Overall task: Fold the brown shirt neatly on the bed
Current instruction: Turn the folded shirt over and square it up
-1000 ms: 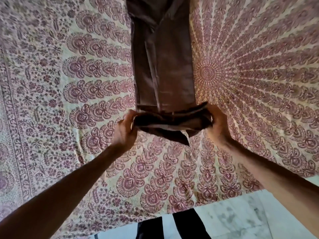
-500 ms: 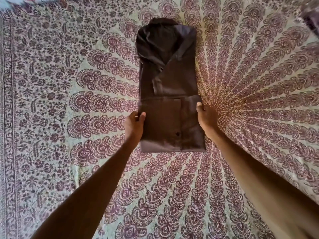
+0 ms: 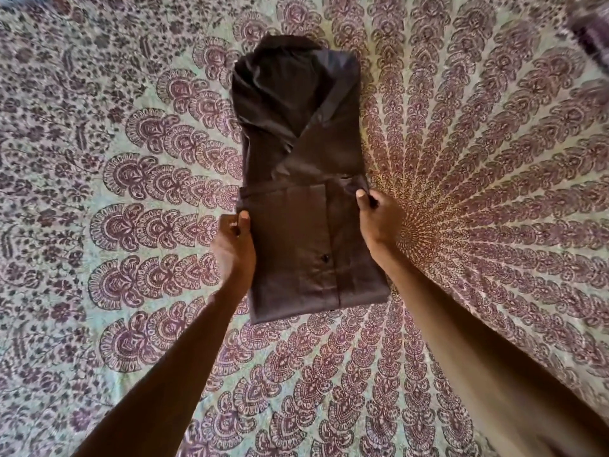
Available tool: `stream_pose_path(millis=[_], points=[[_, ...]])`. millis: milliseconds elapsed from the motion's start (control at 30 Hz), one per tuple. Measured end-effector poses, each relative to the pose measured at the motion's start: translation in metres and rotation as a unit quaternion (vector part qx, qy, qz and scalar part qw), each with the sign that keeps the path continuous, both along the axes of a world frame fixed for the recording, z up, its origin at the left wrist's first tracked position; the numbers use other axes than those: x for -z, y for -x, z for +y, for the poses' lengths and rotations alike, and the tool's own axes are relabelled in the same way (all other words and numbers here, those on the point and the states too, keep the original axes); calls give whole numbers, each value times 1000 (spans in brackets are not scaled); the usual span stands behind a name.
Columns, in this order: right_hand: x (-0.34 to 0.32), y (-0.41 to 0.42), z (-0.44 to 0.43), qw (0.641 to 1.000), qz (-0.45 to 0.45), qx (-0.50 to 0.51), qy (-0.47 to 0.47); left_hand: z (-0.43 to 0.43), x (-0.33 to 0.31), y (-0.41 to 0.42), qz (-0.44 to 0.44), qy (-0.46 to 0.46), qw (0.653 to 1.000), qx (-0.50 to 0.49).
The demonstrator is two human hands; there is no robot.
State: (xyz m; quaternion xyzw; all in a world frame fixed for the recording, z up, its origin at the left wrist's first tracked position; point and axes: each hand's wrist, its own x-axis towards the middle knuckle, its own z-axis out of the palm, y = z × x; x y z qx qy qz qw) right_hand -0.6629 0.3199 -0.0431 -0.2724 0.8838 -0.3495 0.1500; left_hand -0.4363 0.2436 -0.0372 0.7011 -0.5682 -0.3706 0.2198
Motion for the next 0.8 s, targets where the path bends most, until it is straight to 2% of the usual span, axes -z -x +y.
stream_pose_path(millis=[167, 367, 433, 500, 567, 633, 733, 800], points=[[-1, 9, -11, 996, -21, 35, 82, -14, -7, 9, -20, 45, 999, -15], [-4, 22, -21, 998, 24, -1, -61, -32, -13, 22, -104, -3, 995, 1], [-6, 26, -24, 996, 46, -22, -77, -33, -16, 23, -110, 24, 994, 17], [-7, 30, -22, 993, 94, -66, -41, -33, -18, 19, -130, 106, 982, 83], [-9, 38, -15, 974, 168, -151, 14, -33, -18, 8, -166, 215, 934, 233], [-8, 48, -1, 934, 226, -274, 35, -35, -13, -9, -179, 281, 849, 411], [-2, 62, 26, 846, 278, -455, -11, -36, -5, -40, -182, 309, 724, 589], [0, 70, 46, 800, 287, -525, -49, -34, -1, -58, -196, 287, 678, 648]])
